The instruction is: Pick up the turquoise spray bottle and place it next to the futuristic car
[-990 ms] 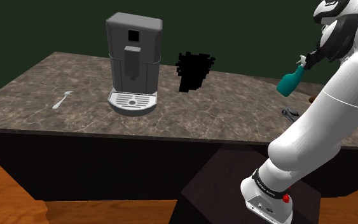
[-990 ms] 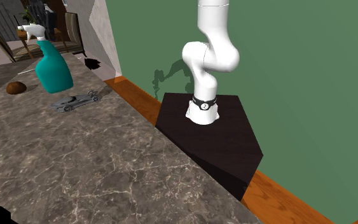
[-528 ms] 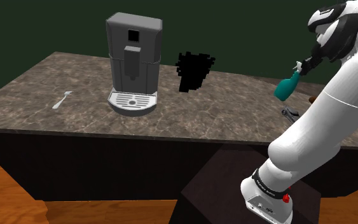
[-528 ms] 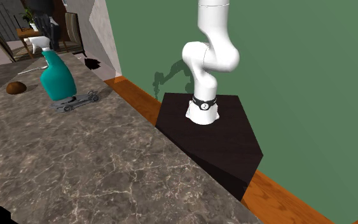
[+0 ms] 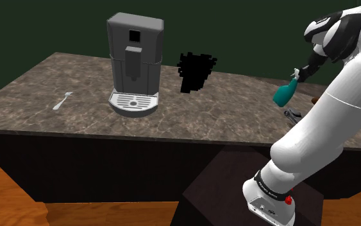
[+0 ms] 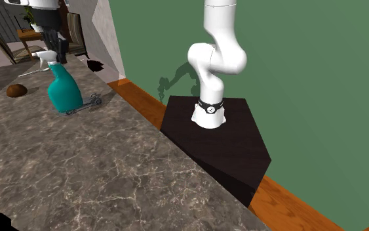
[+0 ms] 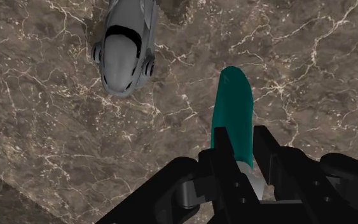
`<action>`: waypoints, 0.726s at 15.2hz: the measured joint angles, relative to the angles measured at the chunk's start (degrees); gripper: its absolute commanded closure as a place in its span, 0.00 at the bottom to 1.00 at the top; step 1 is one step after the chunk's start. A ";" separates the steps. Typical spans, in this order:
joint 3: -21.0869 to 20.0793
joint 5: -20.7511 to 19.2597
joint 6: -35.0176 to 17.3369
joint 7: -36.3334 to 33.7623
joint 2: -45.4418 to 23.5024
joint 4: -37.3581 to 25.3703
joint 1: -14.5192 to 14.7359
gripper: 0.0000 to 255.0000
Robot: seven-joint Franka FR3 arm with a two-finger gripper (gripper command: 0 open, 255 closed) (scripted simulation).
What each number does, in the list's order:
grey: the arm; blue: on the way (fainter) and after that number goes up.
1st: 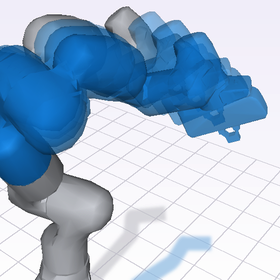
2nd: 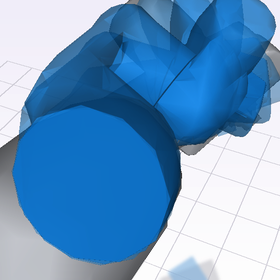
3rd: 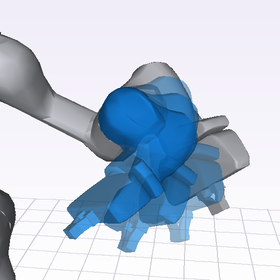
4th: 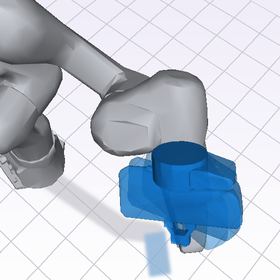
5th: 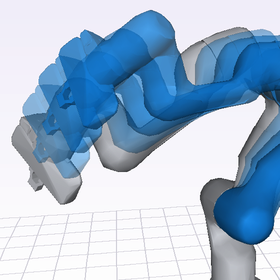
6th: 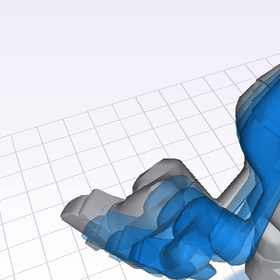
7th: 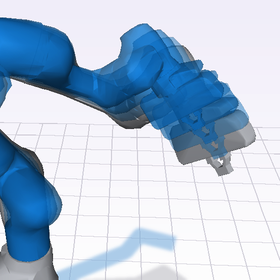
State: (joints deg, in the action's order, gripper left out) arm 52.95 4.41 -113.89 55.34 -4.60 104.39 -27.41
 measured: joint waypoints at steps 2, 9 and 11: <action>0.03 0.40 -1.64 0.42 -0.36 1.44 -0.16 1.00; -0.23 1.87 -6.51 1.30 -1.76 5.49 -0.38 1.00; -0.34 2.41 -8.13 1.66 -2.24 6.85 -0.48 1.00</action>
State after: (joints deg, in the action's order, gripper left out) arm 52.60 6.81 -122.03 57.01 -6.83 111.23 -27.89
